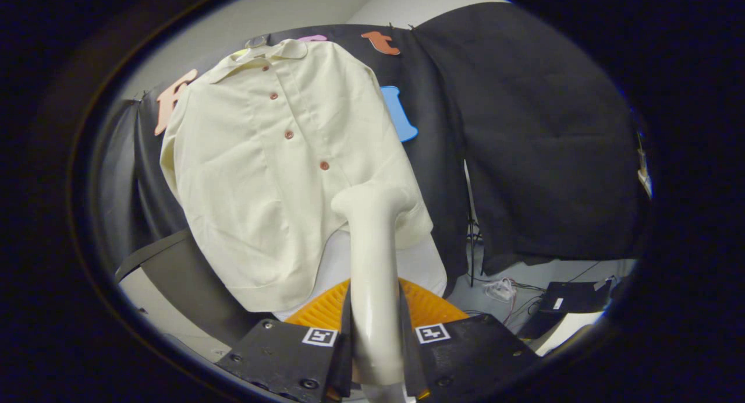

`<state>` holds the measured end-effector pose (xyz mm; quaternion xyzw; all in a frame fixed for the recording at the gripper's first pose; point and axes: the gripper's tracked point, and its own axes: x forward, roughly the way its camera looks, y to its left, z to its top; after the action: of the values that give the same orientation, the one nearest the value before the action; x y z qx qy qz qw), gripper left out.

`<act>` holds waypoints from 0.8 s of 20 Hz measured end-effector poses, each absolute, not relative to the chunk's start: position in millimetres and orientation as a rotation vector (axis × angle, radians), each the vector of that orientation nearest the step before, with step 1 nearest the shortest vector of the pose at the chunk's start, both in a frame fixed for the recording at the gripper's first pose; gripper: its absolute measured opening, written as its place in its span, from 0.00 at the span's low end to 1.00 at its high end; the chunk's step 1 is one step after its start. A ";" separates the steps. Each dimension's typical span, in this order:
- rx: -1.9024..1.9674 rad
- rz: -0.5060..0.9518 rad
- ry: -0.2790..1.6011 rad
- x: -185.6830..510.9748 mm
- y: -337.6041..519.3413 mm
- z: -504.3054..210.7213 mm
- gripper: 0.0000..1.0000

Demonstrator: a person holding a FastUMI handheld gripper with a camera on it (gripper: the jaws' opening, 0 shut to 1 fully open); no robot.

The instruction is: Iron the clothes twice with a garment steamer, once on the left side and once on the right side.

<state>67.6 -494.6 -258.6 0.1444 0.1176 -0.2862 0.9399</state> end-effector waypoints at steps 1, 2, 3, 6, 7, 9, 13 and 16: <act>0.297 -0.577 0.237 64.0 -485.0 -256.2 0.34; 0.298 -0.567 0.226 60.1 -472.6 -251.1 0.34; 0.294 -0.557 0.223 57.7 -460.3 -246.6 0.34; 0.224 -0.540 0.197 49.7 -423.9 -228.0 0.34; 0.213 -0.527 0.193 47.7 -410.8 -221.4 0.34; 0.250 -0.487 0.175 45.9 -378.2 -207.1 0.34; 0.249 -0.412 0.144 45.4 -312.0 -180.7 0.34; 0.178 -0.344 0.117 49.5 -255.0 -157.0 0.34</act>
<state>49.5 -255.0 -157.0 0.0883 0.0583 -0.1708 0.9796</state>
